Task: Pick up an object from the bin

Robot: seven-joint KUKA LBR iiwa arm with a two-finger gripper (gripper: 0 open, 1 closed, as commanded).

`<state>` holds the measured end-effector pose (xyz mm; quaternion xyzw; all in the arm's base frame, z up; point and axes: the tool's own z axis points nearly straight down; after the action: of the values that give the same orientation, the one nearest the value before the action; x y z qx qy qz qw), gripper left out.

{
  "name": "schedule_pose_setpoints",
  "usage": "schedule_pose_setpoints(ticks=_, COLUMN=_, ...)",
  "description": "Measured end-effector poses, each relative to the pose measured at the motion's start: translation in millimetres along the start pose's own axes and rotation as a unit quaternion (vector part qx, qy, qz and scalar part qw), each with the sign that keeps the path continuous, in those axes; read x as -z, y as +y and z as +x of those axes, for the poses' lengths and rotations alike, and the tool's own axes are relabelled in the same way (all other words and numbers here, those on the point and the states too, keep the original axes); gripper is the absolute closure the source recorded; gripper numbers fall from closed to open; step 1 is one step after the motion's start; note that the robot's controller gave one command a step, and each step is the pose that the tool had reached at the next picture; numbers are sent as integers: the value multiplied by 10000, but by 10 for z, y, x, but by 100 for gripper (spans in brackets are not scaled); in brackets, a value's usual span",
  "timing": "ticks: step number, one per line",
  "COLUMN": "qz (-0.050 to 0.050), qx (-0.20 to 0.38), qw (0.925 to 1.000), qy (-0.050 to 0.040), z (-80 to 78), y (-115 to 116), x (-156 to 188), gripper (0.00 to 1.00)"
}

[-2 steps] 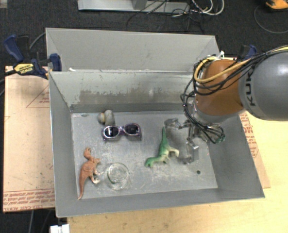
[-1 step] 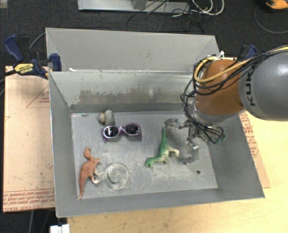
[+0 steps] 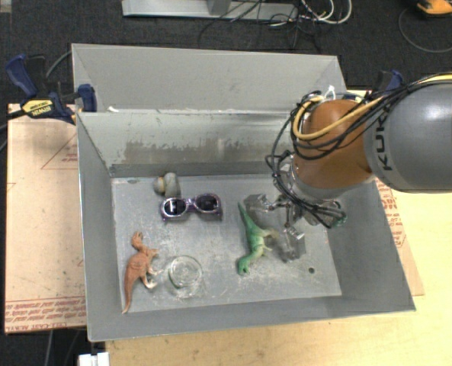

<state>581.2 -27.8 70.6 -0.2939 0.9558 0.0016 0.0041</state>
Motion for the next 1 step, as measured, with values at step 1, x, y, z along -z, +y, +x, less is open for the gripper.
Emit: schedule_pose_setpoints(ticks=1, qz=-13, qx=809, qw=9967, qy=0, z=61, y=486, x=-6, gripper=0)
